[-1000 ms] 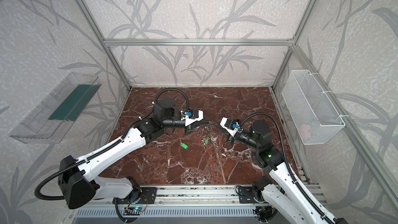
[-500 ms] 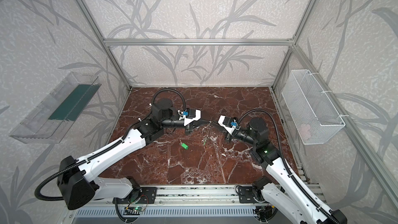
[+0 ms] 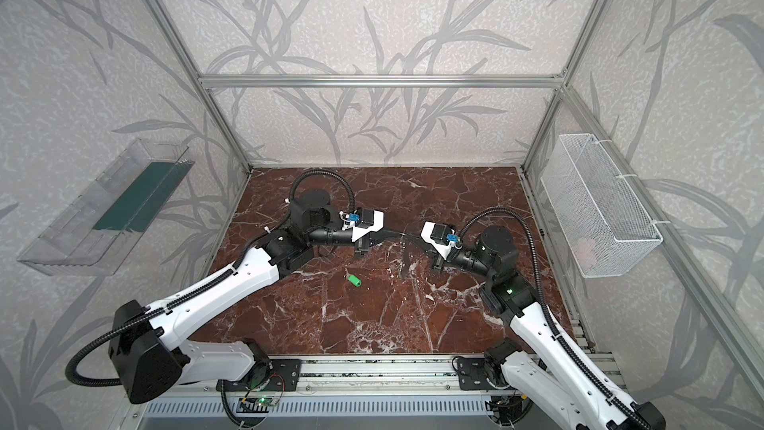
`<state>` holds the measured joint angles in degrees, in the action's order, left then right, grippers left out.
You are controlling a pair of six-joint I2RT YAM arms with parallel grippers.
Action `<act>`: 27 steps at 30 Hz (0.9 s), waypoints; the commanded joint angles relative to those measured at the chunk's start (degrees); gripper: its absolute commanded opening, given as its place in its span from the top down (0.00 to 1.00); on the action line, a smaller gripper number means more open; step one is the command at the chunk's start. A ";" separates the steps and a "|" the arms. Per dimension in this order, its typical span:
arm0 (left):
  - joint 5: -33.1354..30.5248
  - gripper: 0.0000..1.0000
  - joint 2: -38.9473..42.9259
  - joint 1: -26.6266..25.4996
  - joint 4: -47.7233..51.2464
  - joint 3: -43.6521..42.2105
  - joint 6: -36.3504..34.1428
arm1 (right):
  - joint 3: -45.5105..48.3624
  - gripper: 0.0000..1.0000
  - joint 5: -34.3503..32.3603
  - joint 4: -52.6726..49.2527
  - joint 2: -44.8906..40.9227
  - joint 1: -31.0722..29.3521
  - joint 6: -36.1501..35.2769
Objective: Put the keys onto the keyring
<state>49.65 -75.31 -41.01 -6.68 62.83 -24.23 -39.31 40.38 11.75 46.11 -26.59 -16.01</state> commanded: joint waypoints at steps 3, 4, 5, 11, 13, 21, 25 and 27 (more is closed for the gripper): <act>-2.52 0.98 1.73 0.03 1.25 -0.16 -1.88 | -0.61 1.00 -0.40 -0.65 -0.32 0.14 -0.19; -4.15 0.94 1.81 0.05 2.74 0.19 -2.94 | -1.40 1.00 -0.98 -2.74 -0.24 0.14 -0.70; -5.67 0.84 1.88 0.01 5.25 0.93 -4.36 | -2.29 1.00 -1.52 -5.12 -0.23 0.13 -1.46; -15.54 0.66 3.19 -1.63 14.52 4.41 -12.93 | -7.09 1.00 -4.24 -16.91 0.79 -0.04 -3.66; -17.56 0.66 3.13 -2.67 16.97 5.88 -15.41 | -8.24 1.00 -4.52 -19.10 1.55 -0.10 -4.07; -23.63 0.68 1.25 -6.78 21.69 9.73 -22.19 | -11.05 1.00 -5.05 -22.87 3.98 -1.25 -5.07; -25.44 0.70 0.06 -7.72 23.69 11.02 -24.28 | -11.05 1.00 -5.05 -23.04 4.16 -1.66 -5.22; -25.72 0.72 -0.43 -7.94 24.01 11.42 -24.46 | -11.03 1.00 -5.05 -23.00 4.20 -1.95 -5.26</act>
<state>25.80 -74.83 -48.66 14.59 72.36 -45.43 -48.18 35.38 -10.96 50.54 -28.03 -20.91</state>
